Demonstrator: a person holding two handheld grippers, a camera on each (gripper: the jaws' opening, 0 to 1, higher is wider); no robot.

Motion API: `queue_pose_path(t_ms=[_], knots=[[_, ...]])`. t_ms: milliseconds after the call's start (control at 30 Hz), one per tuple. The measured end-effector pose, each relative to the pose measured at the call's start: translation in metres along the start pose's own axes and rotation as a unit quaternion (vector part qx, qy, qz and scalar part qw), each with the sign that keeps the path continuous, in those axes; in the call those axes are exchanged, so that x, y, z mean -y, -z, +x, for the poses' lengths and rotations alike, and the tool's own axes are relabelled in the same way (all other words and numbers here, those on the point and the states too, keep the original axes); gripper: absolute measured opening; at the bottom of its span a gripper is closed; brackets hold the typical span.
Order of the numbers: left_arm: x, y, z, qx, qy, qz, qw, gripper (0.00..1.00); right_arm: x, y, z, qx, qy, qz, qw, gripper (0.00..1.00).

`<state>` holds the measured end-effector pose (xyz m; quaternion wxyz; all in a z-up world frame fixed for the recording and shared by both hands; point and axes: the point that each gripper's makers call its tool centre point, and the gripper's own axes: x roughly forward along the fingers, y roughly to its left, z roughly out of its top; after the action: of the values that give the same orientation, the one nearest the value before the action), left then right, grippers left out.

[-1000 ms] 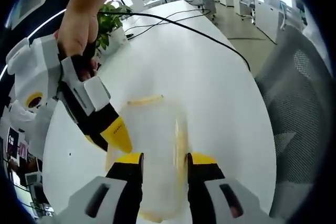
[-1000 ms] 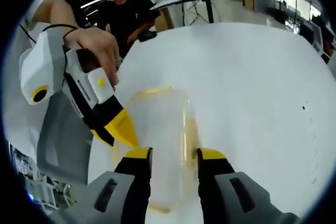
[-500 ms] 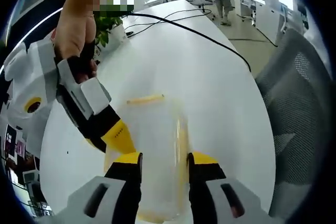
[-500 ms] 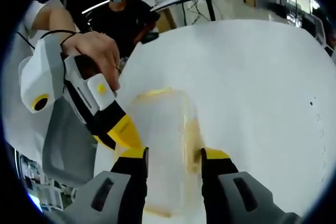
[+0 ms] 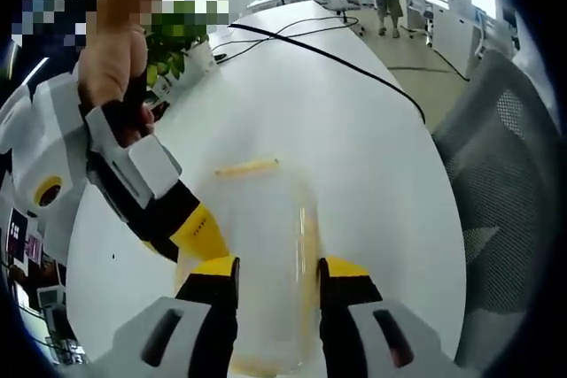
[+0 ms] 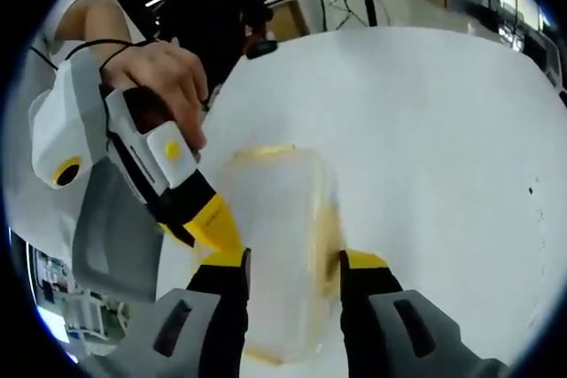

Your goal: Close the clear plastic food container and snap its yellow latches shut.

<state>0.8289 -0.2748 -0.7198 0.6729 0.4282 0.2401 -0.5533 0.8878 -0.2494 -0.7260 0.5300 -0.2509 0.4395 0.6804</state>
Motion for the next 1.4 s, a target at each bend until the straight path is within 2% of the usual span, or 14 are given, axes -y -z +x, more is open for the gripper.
queue_pose_path(t_ms=[300,533,567,633,667,767,1033,1200,1333,1400], knots=[[-0.001,0.000,0.001,-0.005,0.001,-0.007,1.0000,0.28,-0.001,0.000,0.000,-0.009,0.007,-0.006,0.9999,0.37],[0.000,0.000,0.003,-0.018,-0.021,0.019,0.9994,0.27,-0.002,0.002,-0.001,-0.025,0.013,-0.006,0.9996,0.34],[-0.003,-0.001,0.004,-0.018,-0.033,0.029,0.9989,0.26,-0.004,0.001,-0.003,-0.028,0.007,-0.005,0.9996,0.31],[0.006,-0.001,0.016,-0.022,-0.028,0.020,0.9992,0.26,-0.007,-0.001,-0.005,-0.030,0.004,-0.007,0.9995,0.31],[0.001,0.000,0.008,-0.022,-0.027,0.021,0.9992,0.26,-0.006,0.000,-0.007,-0.030,0.002,-0.004,0.9995,0.31],[-0.005,0.002,0.003,-0.024,-0.031,0.020,0.9990,0.25,-0.006,0.002,-0.007,-0.032,0.000,-0.001,0.9995,0.30],[0.000,0.002,0.004,-0.021,-0.030,0.024,0.9990,0.26,-0.005,0.004,-0.008,-0.024,0.000,0.002,0.9997,0.31],[0.001,0.001,0.003,-0.021,-0.032,0.045,0.9983,0.27,-0.004,0.004,-0.010,-0.032,0.003,-0.005,0.9995,0.34],[0.003,0.002,0.000,-0.017,-0.034,0.065,0.9972,0.27,0.000,0.002,-0.010,-0.018,0.019,0.006,0.9997,0.36],[0.005,0.000,-0.003,-0.009,-0.028,0.047,0.9984,0.26,-0.001,-0.005,-0.012,0.007,0.017,0.023,0.9996,0.37]])
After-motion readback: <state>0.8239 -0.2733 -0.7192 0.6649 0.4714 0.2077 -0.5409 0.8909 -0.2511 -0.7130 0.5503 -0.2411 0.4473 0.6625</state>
